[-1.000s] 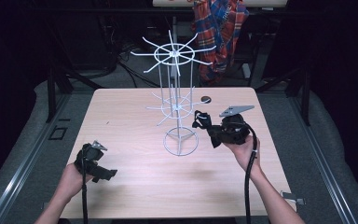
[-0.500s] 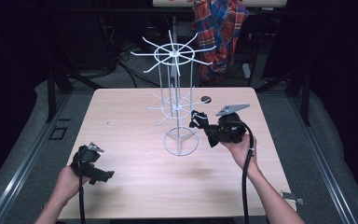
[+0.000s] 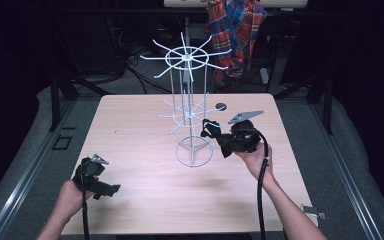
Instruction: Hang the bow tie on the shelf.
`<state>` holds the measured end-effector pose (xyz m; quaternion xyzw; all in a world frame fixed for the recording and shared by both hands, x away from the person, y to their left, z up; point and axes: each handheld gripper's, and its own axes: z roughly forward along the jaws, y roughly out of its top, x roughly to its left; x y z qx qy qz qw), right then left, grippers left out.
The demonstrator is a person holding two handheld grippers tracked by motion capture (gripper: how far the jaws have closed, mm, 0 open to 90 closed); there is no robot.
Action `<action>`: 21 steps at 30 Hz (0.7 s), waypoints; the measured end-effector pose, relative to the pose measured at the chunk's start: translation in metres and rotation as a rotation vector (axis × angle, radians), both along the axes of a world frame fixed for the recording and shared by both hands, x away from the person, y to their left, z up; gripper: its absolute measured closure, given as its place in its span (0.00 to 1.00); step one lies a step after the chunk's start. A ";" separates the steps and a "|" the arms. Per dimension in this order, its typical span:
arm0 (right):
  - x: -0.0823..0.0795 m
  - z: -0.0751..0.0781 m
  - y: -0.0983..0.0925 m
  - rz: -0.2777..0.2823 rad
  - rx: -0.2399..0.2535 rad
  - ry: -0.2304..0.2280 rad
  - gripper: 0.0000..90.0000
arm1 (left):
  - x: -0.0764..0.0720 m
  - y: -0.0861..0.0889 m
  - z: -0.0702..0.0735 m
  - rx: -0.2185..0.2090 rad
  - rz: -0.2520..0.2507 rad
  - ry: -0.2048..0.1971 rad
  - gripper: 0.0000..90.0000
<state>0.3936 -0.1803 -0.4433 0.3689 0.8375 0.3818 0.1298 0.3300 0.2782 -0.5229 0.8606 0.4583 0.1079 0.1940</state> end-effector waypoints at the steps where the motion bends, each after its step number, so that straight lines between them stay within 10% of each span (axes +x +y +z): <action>1: 0.000 0.000 0.001 0.002 -0.007 0.002 0.81 | 0.000 0.000 0.000 0.000 0.001 0.001 0.02; 21: 0.012 -0.015 0.007 0.016 -0.032 0.029 0.81 | -0.014 0.014 0.000 0.001 0.040 0.006 0.02</action>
